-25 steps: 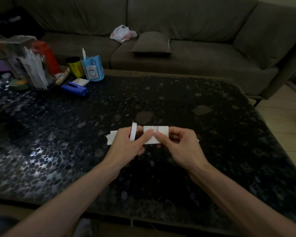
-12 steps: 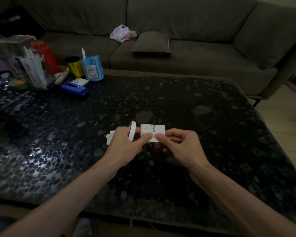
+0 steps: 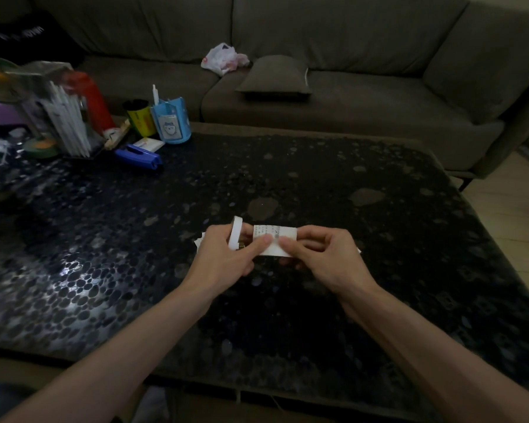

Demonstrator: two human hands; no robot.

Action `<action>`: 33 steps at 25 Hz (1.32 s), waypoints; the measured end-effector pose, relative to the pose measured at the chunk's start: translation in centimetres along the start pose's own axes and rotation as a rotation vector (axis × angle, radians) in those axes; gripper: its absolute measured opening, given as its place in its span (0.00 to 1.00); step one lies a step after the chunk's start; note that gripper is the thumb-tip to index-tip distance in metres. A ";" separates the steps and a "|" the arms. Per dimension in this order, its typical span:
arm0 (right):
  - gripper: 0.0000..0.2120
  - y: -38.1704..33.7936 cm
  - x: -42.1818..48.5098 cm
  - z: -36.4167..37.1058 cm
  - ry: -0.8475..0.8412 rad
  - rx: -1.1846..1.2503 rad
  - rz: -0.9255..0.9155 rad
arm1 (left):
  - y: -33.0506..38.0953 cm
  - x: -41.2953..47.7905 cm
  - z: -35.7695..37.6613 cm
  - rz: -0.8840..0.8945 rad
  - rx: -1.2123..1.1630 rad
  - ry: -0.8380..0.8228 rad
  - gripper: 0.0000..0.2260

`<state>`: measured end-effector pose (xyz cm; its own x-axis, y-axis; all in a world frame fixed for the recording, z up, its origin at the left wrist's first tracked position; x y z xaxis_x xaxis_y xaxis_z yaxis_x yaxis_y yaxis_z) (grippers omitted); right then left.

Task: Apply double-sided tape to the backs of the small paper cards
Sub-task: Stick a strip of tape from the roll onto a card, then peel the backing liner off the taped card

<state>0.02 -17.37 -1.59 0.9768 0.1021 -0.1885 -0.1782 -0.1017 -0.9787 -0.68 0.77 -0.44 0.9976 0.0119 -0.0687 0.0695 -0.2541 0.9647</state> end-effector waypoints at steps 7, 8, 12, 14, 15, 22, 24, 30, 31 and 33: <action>0.03 1.0 2.2 1.7 0.129 0.056 0.030 | -2.1 0.8 -5.4 -0.050 0.084 0.172 0.05; 0.04 1.2 2.8 1.8 0.156 0.037 0.039 | -2.9 1.1 -6.6 -0.099 0.110 0.203 0.08; 0.07 2.1 4.8 4.4 0.187 -0.096 0.074 | -4.6 1.2 -8.5 -0.228 -0.016 0.093 0.10; 0.07 2.2 5.5 6.2 0.191 -0.141 0.068 | -4.0 0.4 -8.2 -0.181 0.028 -0.059 0.10; 0.07 2.3 5.7 7.1 0.187 -0.141 0.067 | -3.7 -0.1 -8.1 -0.149 0.050 -0.112 0.10; 0.05 -2.2 3.6 8.6 0.227 -0.273 -0.187 | -0.6 -1.4 -8.6 0.126 0.172 -0.122 0.13; 0.10 -4.7 1.9 9.3 0.128 -0.272 -0.373 | 0.3 -1.6 -8.0 0.201 0.235 -0.137 0.15; 0.18 -6.5 -1.1 8.7 -0.114 -0.409 -0.554 | 1.9 -2.3 -4.6 0.340 0.365 -0.219 0.14; 0.18 -6.8 -1.3 8.0 -0.097 -0.421 -0.575 | 2.1 -2.3 -4.1 0.345 0.392 -0.214 0.14; 0.16 -7.4 -1.7 6.4 -0.026 -0.419 -0.625 | 2.9 -2.3 -2.9 0.380 0.424 -0.197 0.15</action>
<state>-1.09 -10.43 5.46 0.8768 0.2876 0.3853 0.4741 -0.3844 -0.7921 -2.80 2.86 3.25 0.9294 -0.3243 0.1760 -0.3404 -0.5695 0.7482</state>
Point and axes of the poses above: each hand's wrist, its own x-axis towards the middle knuckle, its own z-axis out of the palm, y = z × x, the point moved 10 cm from there along x, towards the middle knuckle, and after that the axes turned 4 degrees about x, right-handed, at the moved point
